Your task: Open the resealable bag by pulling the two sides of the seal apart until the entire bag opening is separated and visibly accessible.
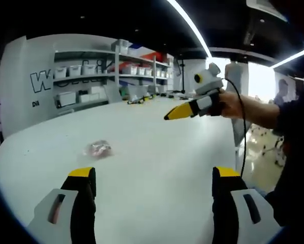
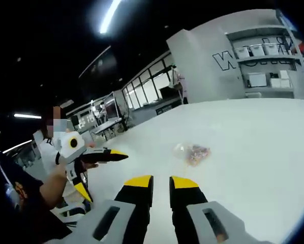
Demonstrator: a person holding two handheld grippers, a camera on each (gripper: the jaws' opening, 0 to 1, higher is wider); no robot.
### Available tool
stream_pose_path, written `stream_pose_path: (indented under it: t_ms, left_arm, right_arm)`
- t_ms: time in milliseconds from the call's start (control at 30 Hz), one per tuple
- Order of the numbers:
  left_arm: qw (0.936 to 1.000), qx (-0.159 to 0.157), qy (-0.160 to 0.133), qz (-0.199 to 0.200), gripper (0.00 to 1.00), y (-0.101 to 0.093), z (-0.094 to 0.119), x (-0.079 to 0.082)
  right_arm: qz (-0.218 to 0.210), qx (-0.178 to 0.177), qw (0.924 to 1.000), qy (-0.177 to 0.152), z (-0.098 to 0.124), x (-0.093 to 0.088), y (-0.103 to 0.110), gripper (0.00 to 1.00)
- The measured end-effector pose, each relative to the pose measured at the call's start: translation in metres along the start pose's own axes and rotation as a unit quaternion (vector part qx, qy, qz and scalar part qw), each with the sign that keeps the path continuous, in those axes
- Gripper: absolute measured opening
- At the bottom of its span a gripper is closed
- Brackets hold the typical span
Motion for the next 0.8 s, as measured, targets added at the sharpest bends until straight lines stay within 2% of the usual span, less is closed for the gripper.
stream_pose_path:
  t_ms: [500,800]
  left_arm:
    - [1.0,-0.001,0.004,0.002,0.94,-0.005,0.001,-0.004]
    - [1.0,0.001,0.002,0.004,0.93,-0.004,0.002,-0.004]
  right_arm:
    - [-0.007,-0.002,1.0,0.003,0.022,-0.017,0.007,0.09]
    - [-0.005,-0.007,1.0,0.001,0.024,-0.018,0.004,0.1]
Point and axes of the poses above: the point that each gripper's makers call its tool centre point, and the gripper's own axes: z roughly backward along the fingers, y roughly to its left, x roughly out of its top, the point moved 9 cm from there along z, roughly backward along the fingers
